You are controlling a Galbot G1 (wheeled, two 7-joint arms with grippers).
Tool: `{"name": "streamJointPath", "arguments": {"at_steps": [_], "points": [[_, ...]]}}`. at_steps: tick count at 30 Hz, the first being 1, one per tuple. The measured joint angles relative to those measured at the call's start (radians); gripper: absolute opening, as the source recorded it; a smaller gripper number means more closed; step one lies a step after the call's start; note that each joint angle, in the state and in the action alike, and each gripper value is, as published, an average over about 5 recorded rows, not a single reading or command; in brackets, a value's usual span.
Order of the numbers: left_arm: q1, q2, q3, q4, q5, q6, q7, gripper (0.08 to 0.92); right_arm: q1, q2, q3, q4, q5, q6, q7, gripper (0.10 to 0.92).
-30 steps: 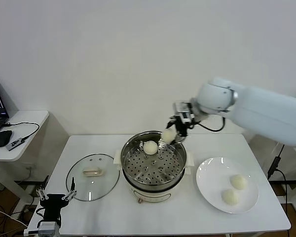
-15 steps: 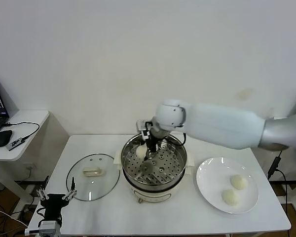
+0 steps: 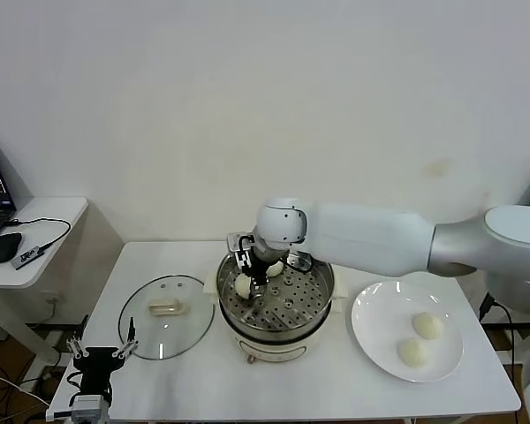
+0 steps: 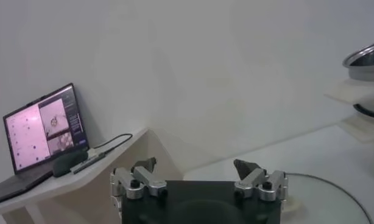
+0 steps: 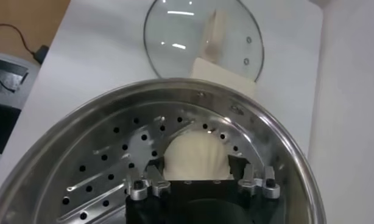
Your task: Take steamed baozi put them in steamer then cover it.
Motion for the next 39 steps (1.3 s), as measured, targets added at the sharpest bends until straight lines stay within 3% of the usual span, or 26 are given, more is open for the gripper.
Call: {"name": "streamJointPath", "arguments": {"at_steps": [6, 17, 39], "points": [[0.001, -0.001, 0.003, -0.001, 0.003, 0.000, 0.000, 0.823, 0.011, -0.005, 0.009, 0.006, -0.007, 0.010, -0.019, 0.816], [0.001, 0.004, 0.017, -0.016, 0.009, 0.008, 0.005, 0.823, 0.099, -0.110, 0.033, 0.082, -0.042, 0.061, -0.116, 0.823], [-0.002, 0.021, 0.042, -0.001, 0.020, 0.008, 0.005, 0.823, 0.105, -0.743, 0.102, 0.366, -0.290, 0.288, -0.326, 0.823]]}}
